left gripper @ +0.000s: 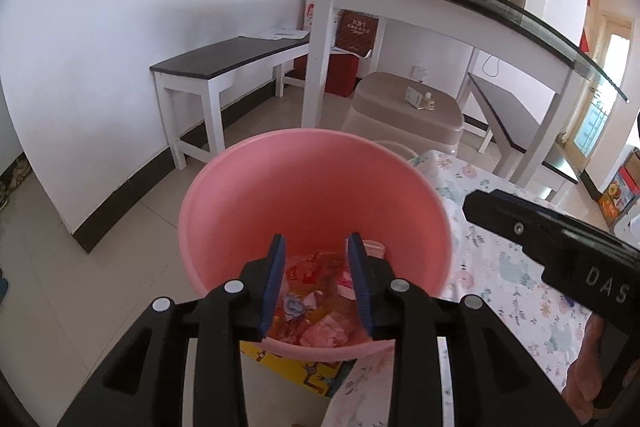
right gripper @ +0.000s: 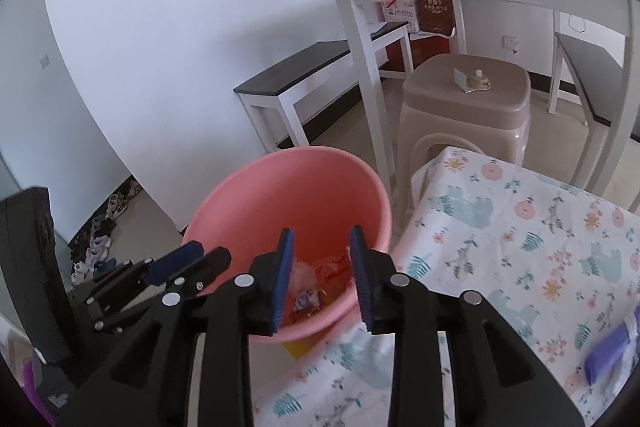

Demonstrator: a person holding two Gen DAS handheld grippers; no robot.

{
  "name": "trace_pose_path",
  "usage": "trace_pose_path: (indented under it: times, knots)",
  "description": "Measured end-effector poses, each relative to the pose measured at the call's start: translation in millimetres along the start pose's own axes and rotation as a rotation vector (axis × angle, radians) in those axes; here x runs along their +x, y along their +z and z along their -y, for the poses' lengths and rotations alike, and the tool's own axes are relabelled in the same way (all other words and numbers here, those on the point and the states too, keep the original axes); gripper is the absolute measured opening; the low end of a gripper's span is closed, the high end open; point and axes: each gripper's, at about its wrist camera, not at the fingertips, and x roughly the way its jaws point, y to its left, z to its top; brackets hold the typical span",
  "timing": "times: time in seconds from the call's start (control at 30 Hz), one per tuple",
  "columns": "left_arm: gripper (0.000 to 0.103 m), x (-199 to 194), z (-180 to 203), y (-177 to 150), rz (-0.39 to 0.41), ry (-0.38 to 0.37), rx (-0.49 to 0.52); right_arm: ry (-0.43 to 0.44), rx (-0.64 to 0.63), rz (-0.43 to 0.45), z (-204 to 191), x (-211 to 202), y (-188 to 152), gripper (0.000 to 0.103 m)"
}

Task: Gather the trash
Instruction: 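Carry the red wrapper and pink bag over the pink bin and open both tools, then move both open tools back over the remaining trash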

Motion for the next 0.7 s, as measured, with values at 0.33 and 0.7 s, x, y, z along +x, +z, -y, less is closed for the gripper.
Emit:
trace_pose_path:
  times: [0.33, 0.7]
  knots:
    - [0.033, -19, 43, -6, 0.003, -0.081, 0.067, -0.061, 0.050, 0.039, 32, -54, -27, 0.043]
    - [0.034, -23, 100, -25, -0.050, -0.233, 0.152, -0.162, 0.096, 0.039, 74, -105, -69, 0.044]
